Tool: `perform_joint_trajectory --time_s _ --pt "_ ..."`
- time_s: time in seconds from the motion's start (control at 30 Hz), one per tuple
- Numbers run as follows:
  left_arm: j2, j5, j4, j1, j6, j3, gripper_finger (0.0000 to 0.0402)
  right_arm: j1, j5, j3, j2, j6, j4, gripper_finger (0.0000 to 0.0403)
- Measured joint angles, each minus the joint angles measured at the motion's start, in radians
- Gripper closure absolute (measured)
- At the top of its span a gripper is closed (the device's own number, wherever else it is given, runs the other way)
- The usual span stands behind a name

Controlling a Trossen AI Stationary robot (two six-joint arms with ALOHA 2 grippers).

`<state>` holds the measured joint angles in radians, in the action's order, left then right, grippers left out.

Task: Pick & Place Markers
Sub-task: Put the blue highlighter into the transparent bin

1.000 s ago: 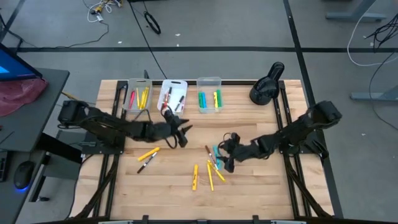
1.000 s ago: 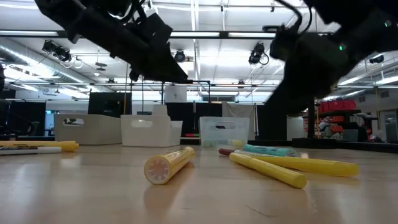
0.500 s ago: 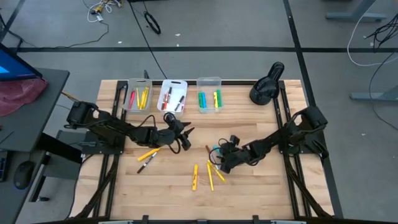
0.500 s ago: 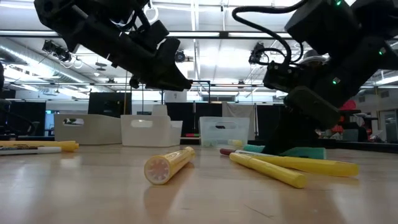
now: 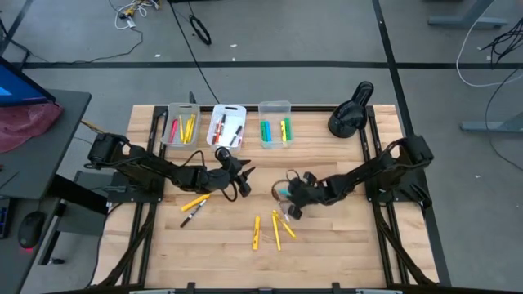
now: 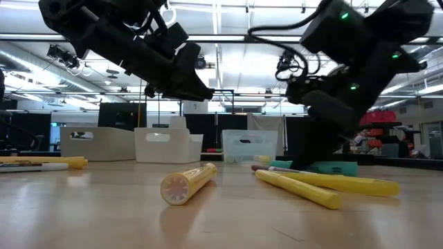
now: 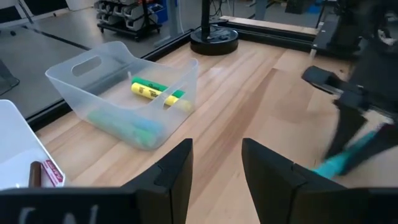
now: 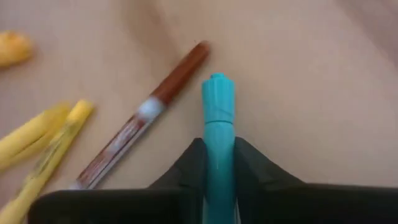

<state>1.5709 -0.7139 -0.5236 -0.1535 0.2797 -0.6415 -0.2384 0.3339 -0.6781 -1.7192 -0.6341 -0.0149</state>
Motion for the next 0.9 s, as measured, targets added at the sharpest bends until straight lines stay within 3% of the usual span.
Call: perform_joint_trajectory --time_s 0.23,0.43,0.7,0.9 --pt "0.000 -0.008 0.003 0.004 -0.005 0.000 0.0257 0.178 0.041 -0.129 0.149 0.084 -0.050 0.0356" --pt "0.000 -0.008 0.010 0.011 -0.003 0.000 0.0257 0.394 -0.005 -0.340 0.157 0.184 -0.134 0.0356" --pt "0.000 -0.008 0.011 0.011 -0.003 0.000 0.0257 0.636 -0.140 -0.612 -0.018 0.201 -0.315 0.0356" --pt "0.000 -0.008 0.013 0.011 -0.004 0.000 0.0257 0.708 -0.152 -0.676 -0.171 0.130 -0.320 0.0356"
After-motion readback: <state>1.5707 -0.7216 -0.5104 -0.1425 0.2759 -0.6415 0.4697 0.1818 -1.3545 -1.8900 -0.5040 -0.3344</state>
